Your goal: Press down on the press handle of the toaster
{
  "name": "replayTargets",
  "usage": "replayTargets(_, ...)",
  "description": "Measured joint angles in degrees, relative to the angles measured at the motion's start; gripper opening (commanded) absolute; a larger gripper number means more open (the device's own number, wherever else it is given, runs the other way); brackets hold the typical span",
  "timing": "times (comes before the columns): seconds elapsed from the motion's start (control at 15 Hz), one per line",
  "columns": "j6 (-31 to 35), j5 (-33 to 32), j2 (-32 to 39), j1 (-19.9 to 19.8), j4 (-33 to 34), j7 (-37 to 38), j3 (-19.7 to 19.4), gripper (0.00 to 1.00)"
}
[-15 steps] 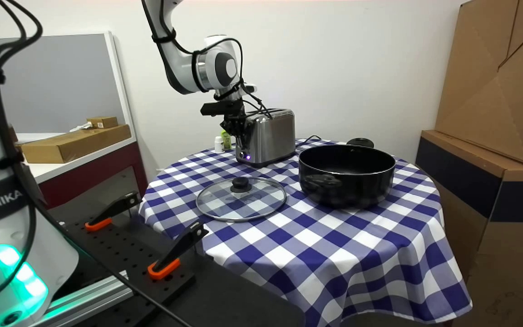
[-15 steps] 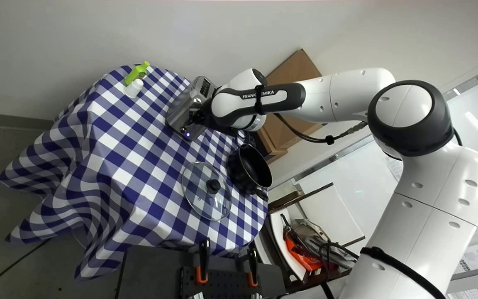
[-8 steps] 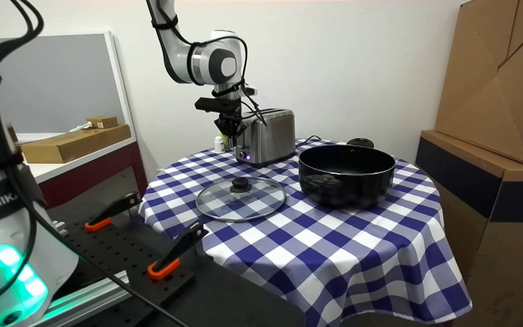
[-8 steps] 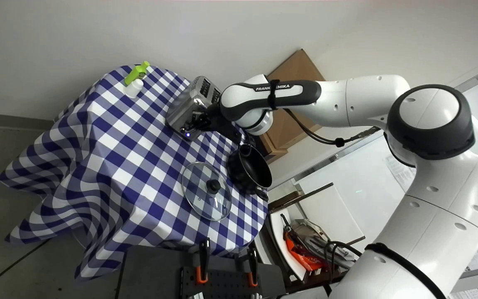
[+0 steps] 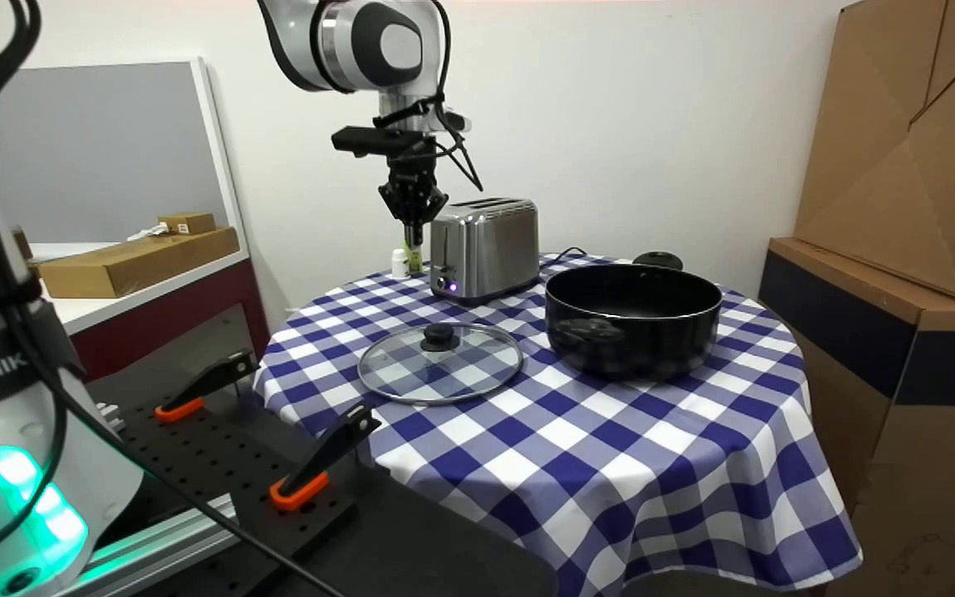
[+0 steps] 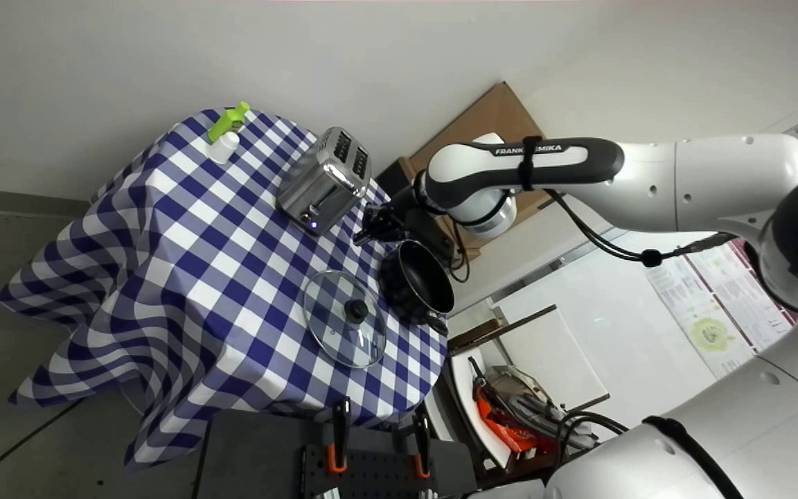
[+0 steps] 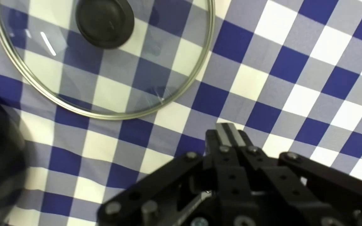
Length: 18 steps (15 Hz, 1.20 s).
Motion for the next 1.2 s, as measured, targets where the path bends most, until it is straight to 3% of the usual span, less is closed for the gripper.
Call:
replayTargets(0.6, -10.03, 2.72, -19.18, -1.02, -11.21, -2.19, -6.76, 0.99)
replayTargets(0.87, -13.03, 2.42, -24.12, -1.35, -13.10, -2.63, -9.32, 1.00)
replayTargets(1.2, -16.05, 1.01, -27.39, -1.35, -13.95, -3.00, -9.73, 1.00)
